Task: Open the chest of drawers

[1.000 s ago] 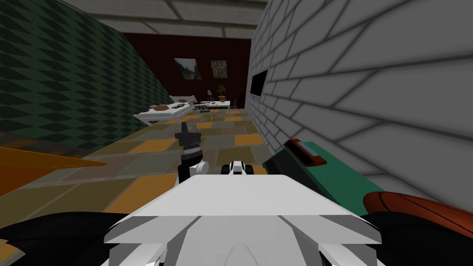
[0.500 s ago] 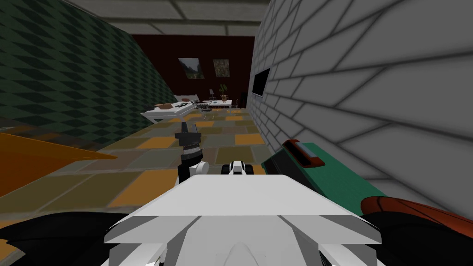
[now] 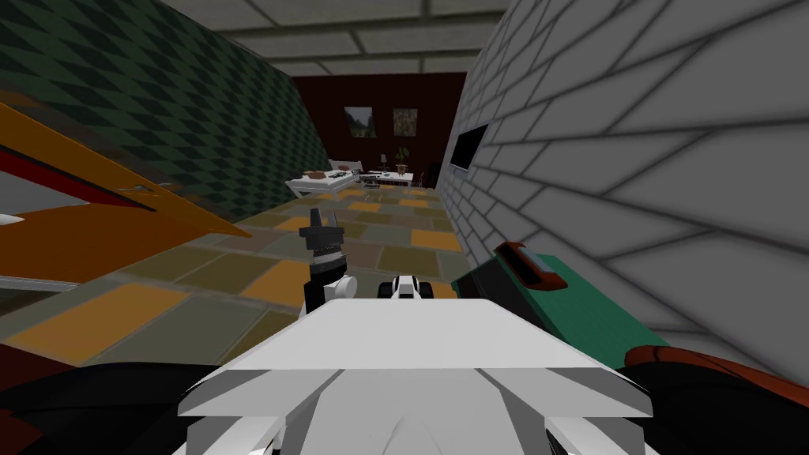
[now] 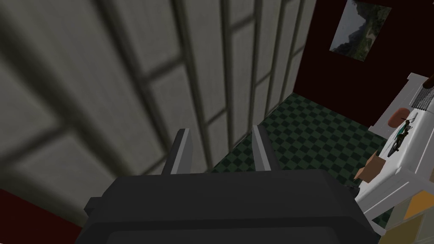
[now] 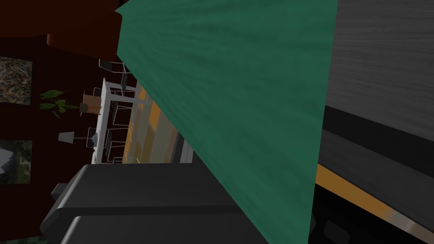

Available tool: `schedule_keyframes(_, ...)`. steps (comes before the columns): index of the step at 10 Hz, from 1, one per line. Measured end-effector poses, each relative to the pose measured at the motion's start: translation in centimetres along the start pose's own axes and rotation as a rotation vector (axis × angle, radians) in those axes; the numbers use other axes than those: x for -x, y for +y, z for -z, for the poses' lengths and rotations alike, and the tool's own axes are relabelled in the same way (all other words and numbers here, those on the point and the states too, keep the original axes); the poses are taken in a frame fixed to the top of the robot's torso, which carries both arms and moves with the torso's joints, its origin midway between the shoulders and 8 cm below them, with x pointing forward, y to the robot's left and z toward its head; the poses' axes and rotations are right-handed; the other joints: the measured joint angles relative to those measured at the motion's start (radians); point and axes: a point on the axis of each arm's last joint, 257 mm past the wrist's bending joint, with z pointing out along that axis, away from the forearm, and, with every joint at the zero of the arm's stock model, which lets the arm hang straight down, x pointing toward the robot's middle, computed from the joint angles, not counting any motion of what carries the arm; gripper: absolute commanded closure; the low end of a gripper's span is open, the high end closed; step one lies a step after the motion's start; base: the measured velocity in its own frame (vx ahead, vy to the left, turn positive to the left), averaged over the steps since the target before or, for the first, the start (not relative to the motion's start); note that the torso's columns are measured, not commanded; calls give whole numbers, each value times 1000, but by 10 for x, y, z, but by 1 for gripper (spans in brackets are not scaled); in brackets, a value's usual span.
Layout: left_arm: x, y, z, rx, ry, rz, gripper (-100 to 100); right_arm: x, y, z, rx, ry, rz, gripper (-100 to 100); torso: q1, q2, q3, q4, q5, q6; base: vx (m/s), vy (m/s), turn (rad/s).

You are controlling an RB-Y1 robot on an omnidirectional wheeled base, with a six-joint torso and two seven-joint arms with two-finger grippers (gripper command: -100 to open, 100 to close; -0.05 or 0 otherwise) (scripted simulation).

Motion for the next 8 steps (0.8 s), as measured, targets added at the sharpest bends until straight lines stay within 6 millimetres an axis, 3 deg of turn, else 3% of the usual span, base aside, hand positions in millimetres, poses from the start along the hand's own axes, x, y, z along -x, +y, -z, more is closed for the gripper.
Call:
schedule_keyframes(3,0,0,0,0,0,0,0,-9,3,8,-2,48,-19,100,-2,10,1,-1,9,2,31,5,-7)
schedule_keyframes(4,0,0,0,0,0,0,0,-10,4,11,7,56,-16,100,1,9,0,-2,10,2,-191,123,179)
schedule_keyframes(5,0,0,0,0,0,0,0,-11,0,-1,-9,76,-10,100,12,11,7,5,2,-7,-300,145,223)
schedule_keyframes(8,0,0,0,0,0,0,0,-20,-3,-35,-31,143,25,100,6,4,5,1,-8,11,-85,42,55)
